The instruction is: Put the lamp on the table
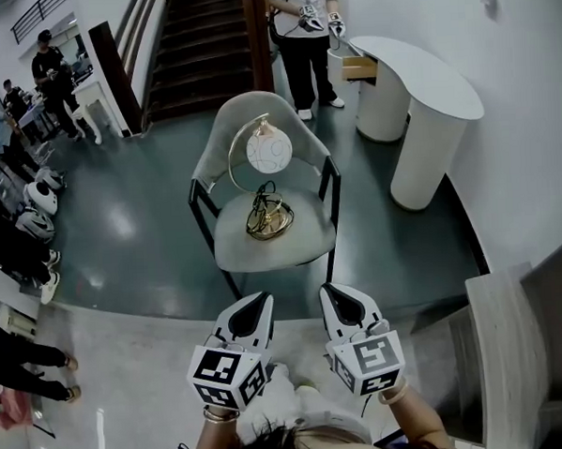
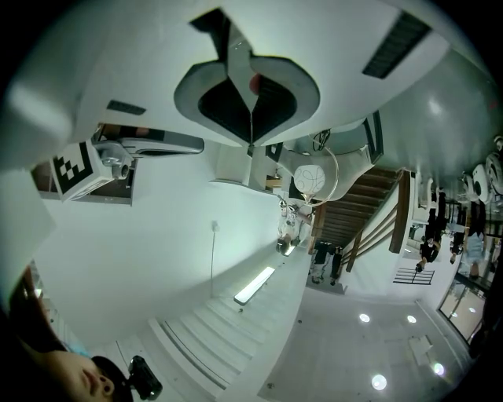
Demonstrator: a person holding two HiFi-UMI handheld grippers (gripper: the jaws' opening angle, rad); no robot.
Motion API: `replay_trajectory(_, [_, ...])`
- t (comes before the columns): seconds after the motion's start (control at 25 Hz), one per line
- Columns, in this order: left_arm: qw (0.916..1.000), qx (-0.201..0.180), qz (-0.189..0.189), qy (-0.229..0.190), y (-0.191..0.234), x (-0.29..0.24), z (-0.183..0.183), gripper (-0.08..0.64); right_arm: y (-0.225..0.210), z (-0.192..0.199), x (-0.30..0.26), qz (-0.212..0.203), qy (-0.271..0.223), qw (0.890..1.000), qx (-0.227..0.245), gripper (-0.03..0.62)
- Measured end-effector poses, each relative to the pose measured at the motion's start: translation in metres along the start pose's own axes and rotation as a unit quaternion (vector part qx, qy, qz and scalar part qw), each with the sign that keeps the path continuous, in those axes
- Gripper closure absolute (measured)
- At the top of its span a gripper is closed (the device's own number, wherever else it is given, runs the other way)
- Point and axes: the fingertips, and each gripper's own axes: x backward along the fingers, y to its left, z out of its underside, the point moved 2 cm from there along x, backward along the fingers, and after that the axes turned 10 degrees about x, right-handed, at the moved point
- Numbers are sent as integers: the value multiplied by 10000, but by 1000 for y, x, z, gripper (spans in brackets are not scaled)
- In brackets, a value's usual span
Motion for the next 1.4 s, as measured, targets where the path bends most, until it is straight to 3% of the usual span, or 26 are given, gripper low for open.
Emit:
replay_trajectory(0.8, [9994, 115, -257, -213, 52, -54, -26, 547, -33, 0, -69, -202, 3, 9997, 137, 571])
replay_trajectory(1.4, [9996, 141, -237, -103, 103, -101, -49, 546, -52, 2, -150, -239, 183, 9994, 173, 569])
